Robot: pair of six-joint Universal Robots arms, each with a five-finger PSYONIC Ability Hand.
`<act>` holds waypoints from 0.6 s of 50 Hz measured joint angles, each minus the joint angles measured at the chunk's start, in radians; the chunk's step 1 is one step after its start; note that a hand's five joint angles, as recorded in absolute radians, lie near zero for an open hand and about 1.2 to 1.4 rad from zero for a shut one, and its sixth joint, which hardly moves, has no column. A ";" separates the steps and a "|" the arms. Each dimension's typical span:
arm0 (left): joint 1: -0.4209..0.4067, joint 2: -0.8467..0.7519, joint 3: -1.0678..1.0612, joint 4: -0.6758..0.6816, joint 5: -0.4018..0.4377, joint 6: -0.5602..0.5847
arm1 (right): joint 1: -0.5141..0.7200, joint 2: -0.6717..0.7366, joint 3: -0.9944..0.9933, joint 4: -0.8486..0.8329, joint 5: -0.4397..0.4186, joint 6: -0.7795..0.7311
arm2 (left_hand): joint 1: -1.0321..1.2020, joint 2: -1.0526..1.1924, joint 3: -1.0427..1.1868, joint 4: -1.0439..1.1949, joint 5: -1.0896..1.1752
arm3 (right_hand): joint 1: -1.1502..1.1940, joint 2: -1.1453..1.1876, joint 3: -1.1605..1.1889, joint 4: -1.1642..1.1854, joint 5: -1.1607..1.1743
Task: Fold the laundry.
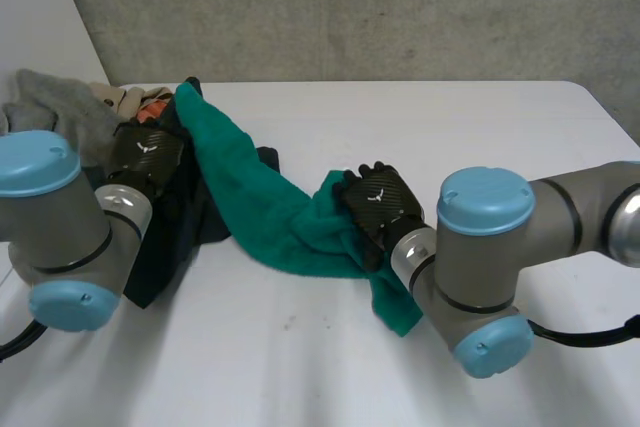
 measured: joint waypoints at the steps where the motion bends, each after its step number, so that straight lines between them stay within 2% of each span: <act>1: 0.003 -0.009 0.008 0.000 0.000 0.006 | 0.001 0.009 -0.006 -0.001 0.012 -0.009 | 0.052 0.053 0.042 0.056 0.047 | 0.019 0.026 0.029 0.015 0.016; 4: 0.016 -0.036 0.035 0.001 0.002 0.029 | 0.000 0.024 -0.016 -0.002 0.045 -0.036 | 0.231 0.210 0.202 0.218 0.198 | 0.300 0.341 0.344 0.305 0.282; 5: 0.019 -0.040 0.040 0.002 0.003 0.033 | 0.000 0.026 -0.017 -0.001 0.051 -0.041 | 0.281 0.270 0.250 0.266 0.243 | 0.300 0.341 0.344 0.305 0.282; 6: 0.022 -0.042 0.044 0.002 0.003 0.037 | -0.001 0.027 -0.018 -0.001 0.058 -0.048 | 0.281 0.270 0.250 0.266 0.243 | 0.547 0.619 0.613 0.591 0.554; 8: 0.026 -0.042 0.049 0.004 0.005 0.043 | -0.003 0.022 -0.017 0.001 0.067 -0.057 | 0.469 0.473 0.461 0.459 0.428 | 0.592 0.681 0.676 0.654 0.619; 9: 0.026 -0.038 0.049 0.005 0.005 0.044 | -0.005 0.019 -0.015 0.002 0.070 -0.061 | 0.621 0.629 0.609 0.627 0.587 | 0.740 0.890 0.887 0.860 0.825; 10: 0.026 -0.032 0.048 0.006 0.005 0.045 | -0.007 0.013 -0.013 0.004 0.074 -0.064 | 0.711 0.737 0.706 0.732 0.693 | 0.776 0.949 0.942 0.928 0.891; 11: 0.025 -0.022 0.045 0.007 0.005 0.045 | -0.009 0.004 -0.010 0.006 0.078 -0.067 | 0.781 0.827 0.791 0.820 0.777 | 0.777 0.955 0.955 0.942 0.902; 15: 0.015 0.027 0.022 0.010 0.004 0.042 | -0.022 -0.054 0.008 0.013 0.098 -0.080 | 0.843 0.944 0.900 0.939 0.880 | 0.777 0.955 0.959 0.948 0.908; 22: -0.037 0.128 -0.062 0.015 0.008 0.035 | -0.124 -0.185 0.064 0.035 0.140 -0.157 | 0.843 0.958 0.924 0.953 0.885 | 0.777 0.955 0.959 0.949 0.908; 30: -0.086 0.190 -0.121 0.026 0.010 0.041 | -0.255 -0.265 0.135 0.044 0.154 -0.262 | 0.854 0.978 0.950 0.980 0.905 | 0.777 0.955 0.964 0.949 0.908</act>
